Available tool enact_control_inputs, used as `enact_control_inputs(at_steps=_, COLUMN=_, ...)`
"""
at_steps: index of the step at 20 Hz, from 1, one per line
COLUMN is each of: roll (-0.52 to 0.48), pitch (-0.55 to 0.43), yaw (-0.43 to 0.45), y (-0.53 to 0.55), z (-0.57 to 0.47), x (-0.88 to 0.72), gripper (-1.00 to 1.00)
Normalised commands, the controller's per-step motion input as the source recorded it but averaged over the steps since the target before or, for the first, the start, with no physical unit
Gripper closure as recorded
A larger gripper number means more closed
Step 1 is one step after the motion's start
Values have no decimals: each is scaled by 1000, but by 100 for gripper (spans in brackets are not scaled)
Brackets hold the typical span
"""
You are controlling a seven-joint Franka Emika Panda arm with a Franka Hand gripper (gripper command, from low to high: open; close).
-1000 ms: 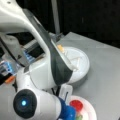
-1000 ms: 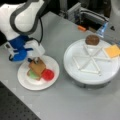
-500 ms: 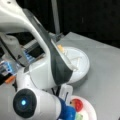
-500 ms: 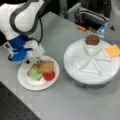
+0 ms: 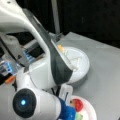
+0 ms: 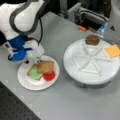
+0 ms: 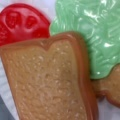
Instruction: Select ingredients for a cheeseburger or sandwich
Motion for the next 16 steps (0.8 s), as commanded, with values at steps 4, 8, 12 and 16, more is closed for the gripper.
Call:
enact_control_inputs(at_steps=4, roll=-32, pitch=-10, yaw=-10, y=82, z=182, x=76, gripper=-100)
enact_control_inputs(at_steps=8, roll=-125, pitch=30, yaw=-56, y=197, z=281, x=-3, gripper=-100)
enact_control_inputs(at_steps=12, roll=-213, pitch=93, yaw=-91, y=308, z=296, x=-111, gripper=-100)
enact_control_inputs(at_steps=16, roll=-323, pitch=98, yaw=-102, y=354, z=203, x=-170, gripper=-100)
